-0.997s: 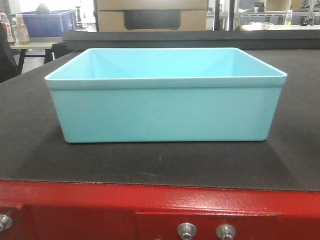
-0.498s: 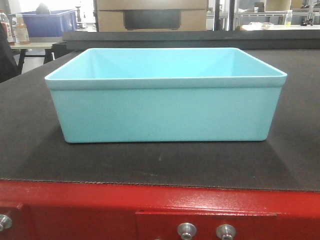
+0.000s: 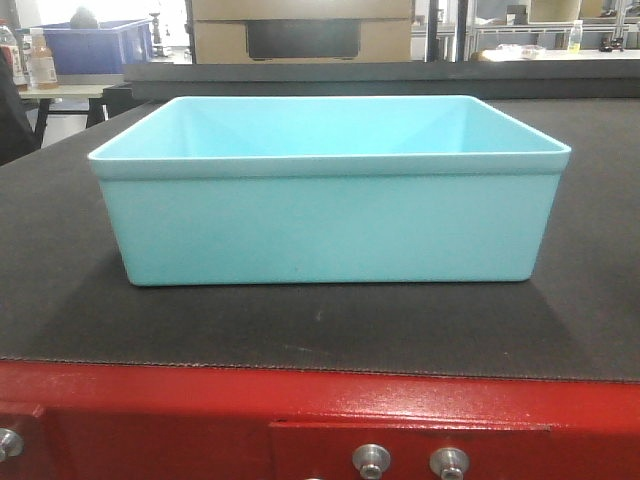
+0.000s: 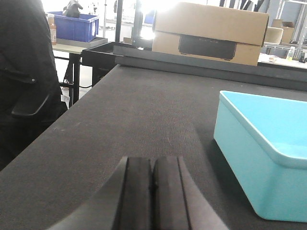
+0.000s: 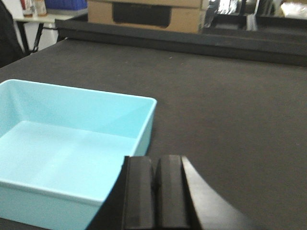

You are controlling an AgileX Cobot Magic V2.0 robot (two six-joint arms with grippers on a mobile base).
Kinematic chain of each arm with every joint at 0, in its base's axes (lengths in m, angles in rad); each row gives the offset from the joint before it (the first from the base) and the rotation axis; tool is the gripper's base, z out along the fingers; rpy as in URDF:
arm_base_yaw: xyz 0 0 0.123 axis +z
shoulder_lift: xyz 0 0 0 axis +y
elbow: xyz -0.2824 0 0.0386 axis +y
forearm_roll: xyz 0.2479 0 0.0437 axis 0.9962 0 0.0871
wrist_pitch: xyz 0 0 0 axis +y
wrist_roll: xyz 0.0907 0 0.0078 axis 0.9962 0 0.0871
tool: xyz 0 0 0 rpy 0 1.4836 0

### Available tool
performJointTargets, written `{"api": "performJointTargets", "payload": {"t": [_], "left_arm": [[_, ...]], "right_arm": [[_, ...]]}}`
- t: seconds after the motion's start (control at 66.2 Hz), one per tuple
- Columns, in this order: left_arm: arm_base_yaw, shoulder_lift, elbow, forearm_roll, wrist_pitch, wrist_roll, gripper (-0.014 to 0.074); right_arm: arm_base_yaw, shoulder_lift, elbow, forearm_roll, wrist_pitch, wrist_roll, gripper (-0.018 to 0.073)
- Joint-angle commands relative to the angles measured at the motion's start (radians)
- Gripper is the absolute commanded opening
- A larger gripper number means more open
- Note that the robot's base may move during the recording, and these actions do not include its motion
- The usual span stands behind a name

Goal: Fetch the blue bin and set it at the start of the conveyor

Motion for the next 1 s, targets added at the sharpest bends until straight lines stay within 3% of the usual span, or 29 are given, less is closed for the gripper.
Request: {"api": "performJointTargets", "payload": {"t": [0.0, 0.227, 0.393, 0.982], "left_arm": [[0.001, -0.006, -0.002, -0.005, -0.027, 0.0, -0.0111], [0.001, -0.006, -0.002, -0.005, -0.027, 0.0, -0.0111], [0.001, -0.006, -0.002, -0.005, -0.027, 0.0, -0.0111], [0.001, -0.006, -0.002, -0.005, -0.027, 0.0, -0.0111]], "right_arm": [[-0.047, -0.102, 0.081, 0.015, -0.027, -0.029, -0.0162], [-0.197, -0.364, 0.32, 0.023, -0.093, -0.029, -0.0162], [-0.263, -0.51, 0.42, 0.023, -0.095, -0.029, -0.0162], [-0.269, -0.527, 0.437, 0.023, -0.108, -0.029, -0.0162]]}}
